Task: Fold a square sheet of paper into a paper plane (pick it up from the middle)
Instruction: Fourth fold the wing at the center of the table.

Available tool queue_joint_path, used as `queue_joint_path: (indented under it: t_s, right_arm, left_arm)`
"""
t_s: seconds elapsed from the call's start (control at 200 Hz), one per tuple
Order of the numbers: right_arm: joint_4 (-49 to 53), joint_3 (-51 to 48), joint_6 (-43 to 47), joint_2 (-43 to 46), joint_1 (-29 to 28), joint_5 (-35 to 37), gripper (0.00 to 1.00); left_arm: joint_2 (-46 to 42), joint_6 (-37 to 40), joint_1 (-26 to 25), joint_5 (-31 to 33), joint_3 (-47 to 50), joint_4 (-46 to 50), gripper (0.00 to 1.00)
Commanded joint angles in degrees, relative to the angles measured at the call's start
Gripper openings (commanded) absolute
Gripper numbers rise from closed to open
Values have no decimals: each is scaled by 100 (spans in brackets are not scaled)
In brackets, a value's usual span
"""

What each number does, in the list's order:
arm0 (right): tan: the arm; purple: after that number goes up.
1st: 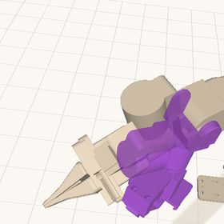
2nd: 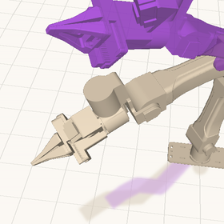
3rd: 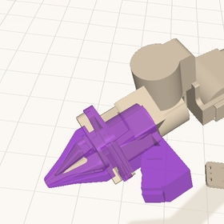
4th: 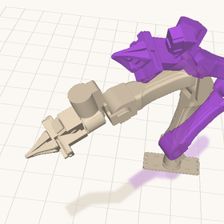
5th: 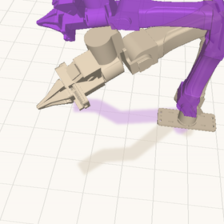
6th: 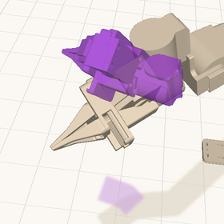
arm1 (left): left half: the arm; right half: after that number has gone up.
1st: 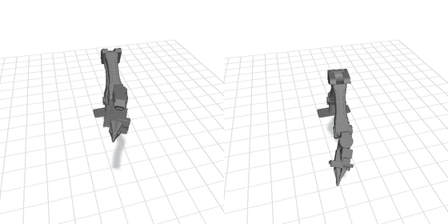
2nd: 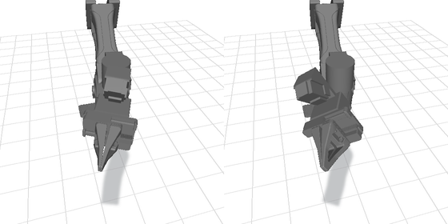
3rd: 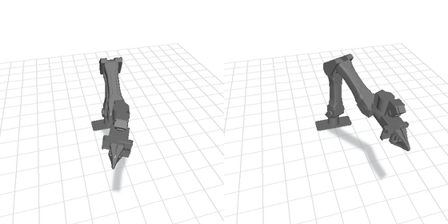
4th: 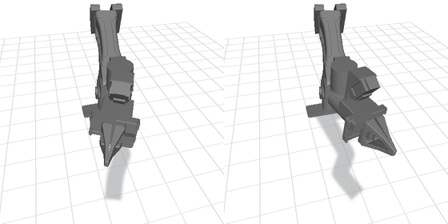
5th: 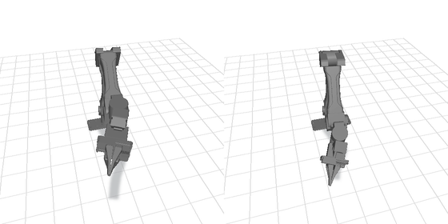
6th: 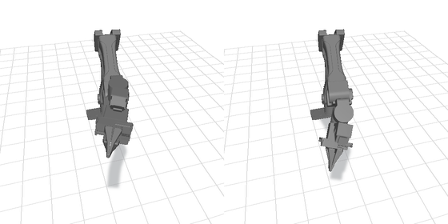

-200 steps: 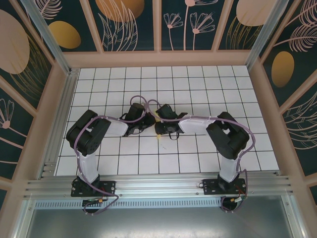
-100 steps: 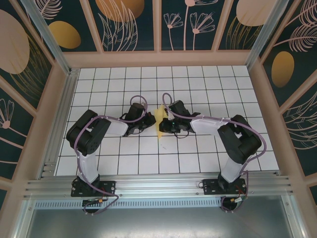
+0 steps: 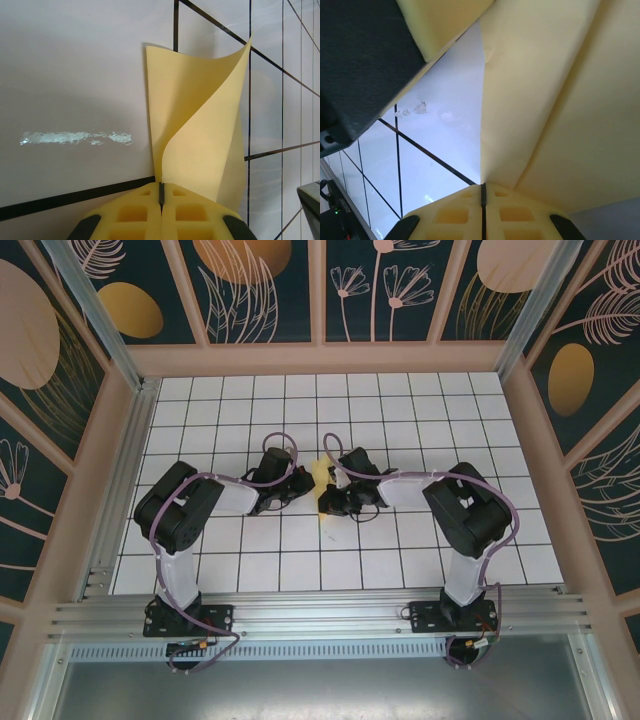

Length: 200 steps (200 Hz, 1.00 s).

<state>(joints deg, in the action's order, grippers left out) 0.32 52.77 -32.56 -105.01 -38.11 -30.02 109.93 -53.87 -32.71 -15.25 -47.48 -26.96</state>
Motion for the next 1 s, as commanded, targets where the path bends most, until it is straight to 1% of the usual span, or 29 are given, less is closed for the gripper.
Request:
queue_joint_path:
  t_s: [0.0,0.225,0.49,0.686,0.996]
  right_arm:
    - [-28,132,-57,-82,36,-159,8]
    - [-32,230,-25,-2,80,-199,9]
    - [250,548,108,-305,62,-203,10]
    - [587,568,196,-433,31,-102,11]
    - [566,429,232,-408,23,-208,13]
  left_arm:
    - [310,-20,30,89,-41,171,0]
    - [328,-14,28,73,-64,171,0]
    - [367,-30,29,57,-75,186,0]
    - [379,-4,28,57,-103,246,0]
    - [414,-4,28,63,-121,261,0]
